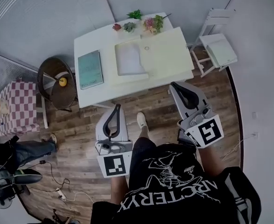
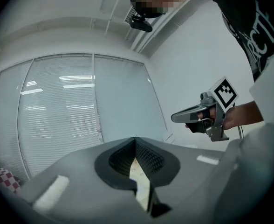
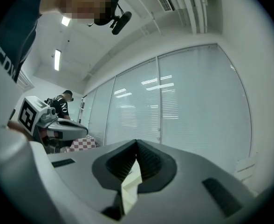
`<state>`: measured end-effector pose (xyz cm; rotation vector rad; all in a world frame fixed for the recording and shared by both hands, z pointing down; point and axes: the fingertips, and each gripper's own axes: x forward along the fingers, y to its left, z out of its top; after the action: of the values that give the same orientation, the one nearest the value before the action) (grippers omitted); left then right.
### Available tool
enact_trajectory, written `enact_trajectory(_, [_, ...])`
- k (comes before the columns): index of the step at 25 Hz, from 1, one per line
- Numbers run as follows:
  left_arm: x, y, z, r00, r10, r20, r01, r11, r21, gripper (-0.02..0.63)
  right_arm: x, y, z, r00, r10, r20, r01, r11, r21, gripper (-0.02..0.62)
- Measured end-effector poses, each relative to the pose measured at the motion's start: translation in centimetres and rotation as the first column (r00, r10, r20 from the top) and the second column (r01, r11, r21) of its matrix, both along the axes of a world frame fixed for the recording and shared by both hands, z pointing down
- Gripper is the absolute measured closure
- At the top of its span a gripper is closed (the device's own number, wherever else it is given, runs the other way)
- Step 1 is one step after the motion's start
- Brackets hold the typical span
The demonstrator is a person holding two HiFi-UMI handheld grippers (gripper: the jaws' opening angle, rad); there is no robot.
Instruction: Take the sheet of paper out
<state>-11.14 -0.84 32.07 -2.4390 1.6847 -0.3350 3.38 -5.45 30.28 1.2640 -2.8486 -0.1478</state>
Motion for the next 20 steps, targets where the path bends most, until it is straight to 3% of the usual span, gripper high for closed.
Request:
enact_trajectory(9, [-6.7, -12.1, 0.4, 0.998, 0.060, -0.013, -0.061, 0.998, -0.030, 0.598, -5.9, -11.7, -0.5, 0.996, 0.074, -0.046, -0.075, 0.997, -0.019, 0.583])
enact_trajectory(14, [-6.2, -15.7, 0.7, 0.995, 0.097, -0.016, -0.098, 0.994, -0.046, 0.598, -5.3, -15.3, 0.4, 0.995, 0.088, -0.037, -0.090, 0.994, -0.067, 0.583])
enact_trajectory(20, [-4.7, -17.6, 0.2, 0.998, 0.058, -0.027, -0.059, 0.997, -0.047, 0.598, -3.7, -18.6, 1.7, 0.999, 0.040, 0.002, -0.040, 0.991, -0.125, 0.583])
